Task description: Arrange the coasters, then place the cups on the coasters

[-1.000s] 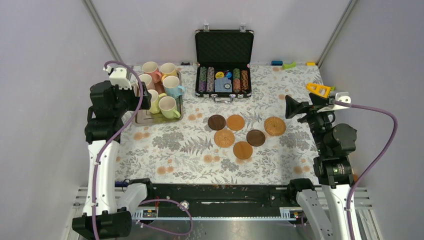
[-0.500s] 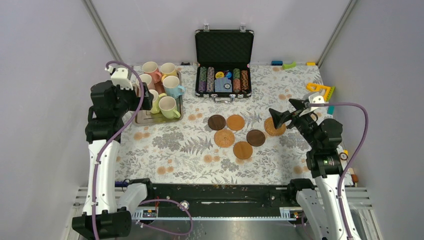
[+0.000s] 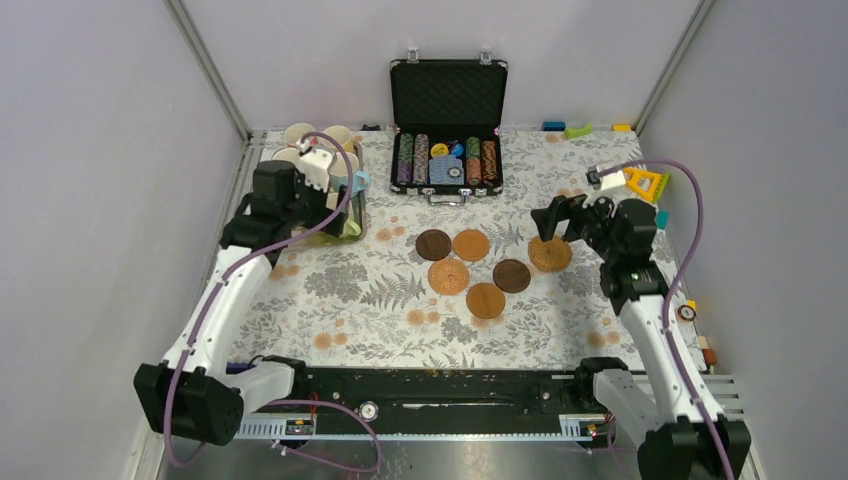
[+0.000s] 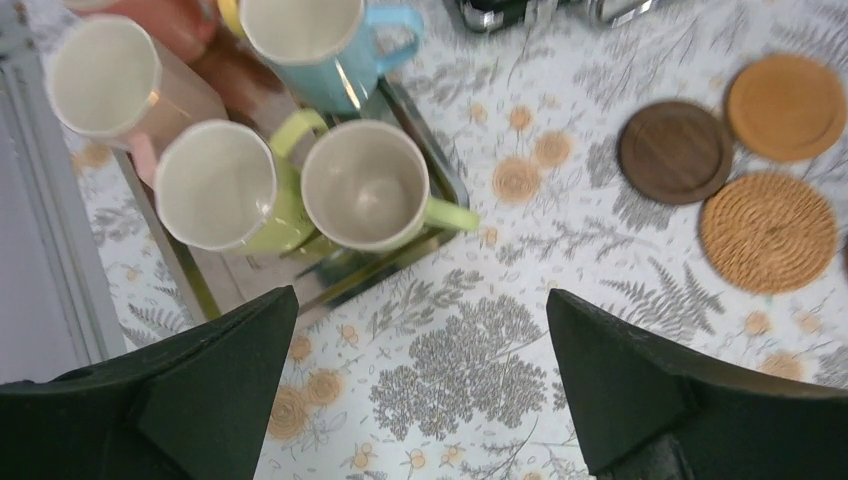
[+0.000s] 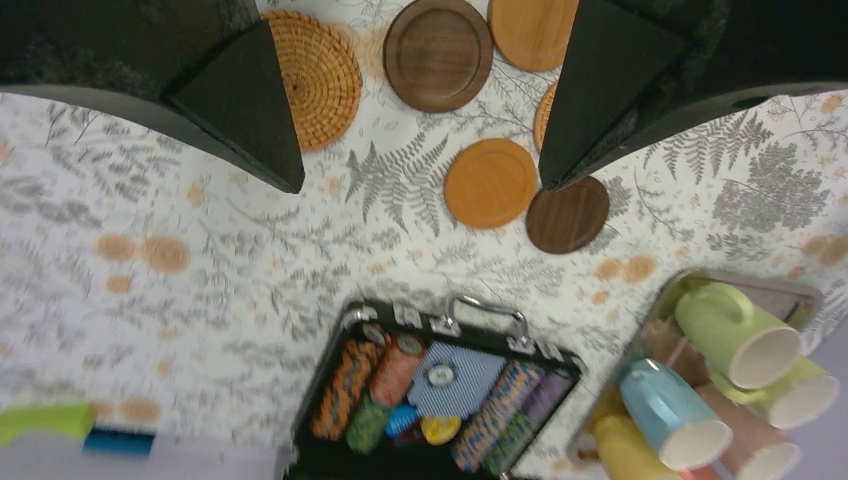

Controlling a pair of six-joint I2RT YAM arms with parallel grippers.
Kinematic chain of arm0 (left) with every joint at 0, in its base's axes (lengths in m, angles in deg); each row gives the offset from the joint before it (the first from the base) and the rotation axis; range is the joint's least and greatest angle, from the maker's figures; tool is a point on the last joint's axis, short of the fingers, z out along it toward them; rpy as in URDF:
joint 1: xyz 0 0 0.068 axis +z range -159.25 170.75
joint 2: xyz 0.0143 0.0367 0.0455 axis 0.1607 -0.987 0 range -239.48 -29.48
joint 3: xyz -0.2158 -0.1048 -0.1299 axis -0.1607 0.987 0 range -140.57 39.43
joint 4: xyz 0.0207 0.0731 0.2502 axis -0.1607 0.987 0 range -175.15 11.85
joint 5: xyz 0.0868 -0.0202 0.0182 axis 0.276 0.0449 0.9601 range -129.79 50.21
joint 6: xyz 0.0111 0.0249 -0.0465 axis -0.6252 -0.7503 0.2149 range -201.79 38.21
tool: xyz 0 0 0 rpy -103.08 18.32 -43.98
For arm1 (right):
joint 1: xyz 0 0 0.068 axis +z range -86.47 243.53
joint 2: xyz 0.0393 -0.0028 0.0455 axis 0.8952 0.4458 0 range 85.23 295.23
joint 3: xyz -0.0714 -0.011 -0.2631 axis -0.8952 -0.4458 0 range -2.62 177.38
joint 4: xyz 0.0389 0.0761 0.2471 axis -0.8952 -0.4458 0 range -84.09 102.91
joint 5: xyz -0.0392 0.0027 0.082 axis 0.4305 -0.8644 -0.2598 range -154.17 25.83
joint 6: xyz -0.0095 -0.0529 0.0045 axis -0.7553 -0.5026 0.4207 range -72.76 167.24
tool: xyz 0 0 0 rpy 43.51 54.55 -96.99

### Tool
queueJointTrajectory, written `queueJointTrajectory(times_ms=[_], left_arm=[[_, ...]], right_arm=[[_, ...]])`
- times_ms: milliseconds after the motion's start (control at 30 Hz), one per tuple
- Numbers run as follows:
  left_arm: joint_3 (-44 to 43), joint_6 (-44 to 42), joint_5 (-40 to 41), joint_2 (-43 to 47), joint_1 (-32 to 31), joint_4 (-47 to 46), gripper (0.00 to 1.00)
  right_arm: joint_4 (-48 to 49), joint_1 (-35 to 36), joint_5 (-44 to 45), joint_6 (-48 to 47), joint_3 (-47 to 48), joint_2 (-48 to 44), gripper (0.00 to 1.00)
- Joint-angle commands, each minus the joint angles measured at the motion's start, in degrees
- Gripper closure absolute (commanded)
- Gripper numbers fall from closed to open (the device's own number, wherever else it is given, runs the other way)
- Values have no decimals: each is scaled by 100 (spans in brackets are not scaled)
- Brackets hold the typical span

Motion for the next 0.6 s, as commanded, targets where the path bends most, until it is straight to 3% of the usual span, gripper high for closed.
queueJointTrajectory(times_ms=[0,233,567], left_arm=[[529,-322,428,-100,-84,-669,1],[560,-122,702,-607,-87,-815,1],[697,22,358,-517,-87,-764,1]], right_arm=[[-367,-30,354,128,554,658,5],[-846,-29,423,-134,761,1260,6],[-2467,-11,2128,-1319,1564,2681,10]])
